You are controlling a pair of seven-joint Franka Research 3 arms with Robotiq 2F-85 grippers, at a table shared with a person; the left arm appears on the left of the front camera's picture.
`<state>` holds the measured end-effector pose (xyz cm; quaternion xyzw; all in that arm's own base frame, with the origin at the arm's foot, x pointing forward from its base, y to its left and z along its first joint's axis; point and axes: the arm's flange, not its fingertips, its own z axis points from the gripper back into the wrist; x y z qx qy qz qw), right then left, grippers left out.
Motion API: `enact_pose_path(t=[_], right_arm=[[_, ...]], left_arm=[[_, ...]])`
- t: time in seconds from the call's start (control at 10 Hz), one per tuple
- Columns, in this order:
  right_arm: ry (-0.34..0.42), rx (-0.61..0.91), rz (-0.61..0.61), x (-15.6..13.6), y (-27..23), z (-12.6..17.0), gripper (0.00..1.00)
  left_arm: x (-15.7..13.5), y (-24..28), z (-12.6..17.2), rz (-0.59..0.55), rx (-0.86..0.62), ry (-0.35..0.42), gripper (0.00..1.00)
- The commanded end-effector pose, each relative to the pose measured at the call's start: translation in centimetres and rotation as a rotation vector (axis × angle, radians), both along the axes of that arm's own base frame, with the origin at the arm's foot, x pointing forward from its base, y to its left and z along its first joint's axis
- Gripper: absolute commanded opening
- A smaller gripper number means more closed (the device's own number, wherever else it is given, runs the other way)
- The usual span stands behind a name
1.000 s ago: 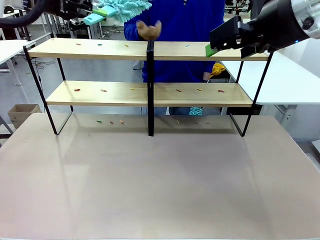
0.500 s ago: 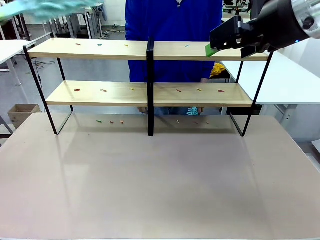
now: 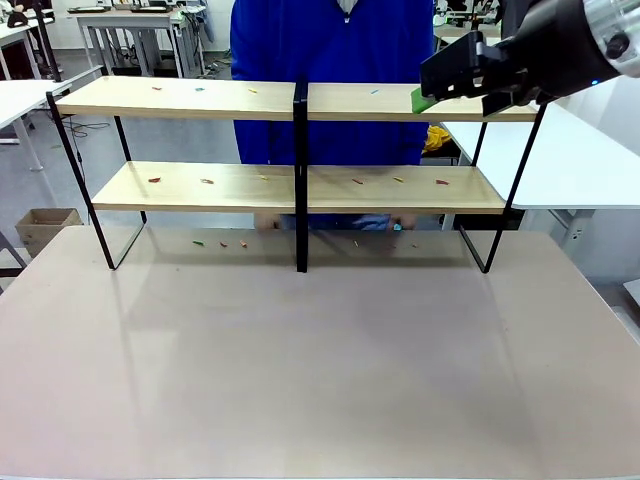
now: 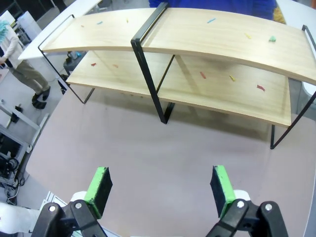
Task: Clean the shelves.
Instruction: Pick up the Duster when the human hands it over, then clean a randomly selected level of the Shelf with the Duster.
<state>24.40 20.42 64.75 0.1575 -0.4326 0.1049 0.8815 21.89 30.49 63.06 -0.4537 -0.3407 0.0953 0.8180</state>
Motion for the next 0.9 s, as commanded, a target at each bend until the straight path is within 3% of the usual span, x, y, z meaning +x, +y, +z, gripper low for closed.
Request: enact_pose_path(t=[0.0,0.8], right_arm=[[0.001,0.005,0.002,0.07,-0.01,-0.04,1.0],[0.001,0.005,0.002,0.07,-0.01,-0.04,1.0]], left_arm=[[0.52,-1.33,1.28,-0.08,0.08,0.01,0.0],[0.52,-1.33,1.28,-0.08,0.08,0.01,0.0]])
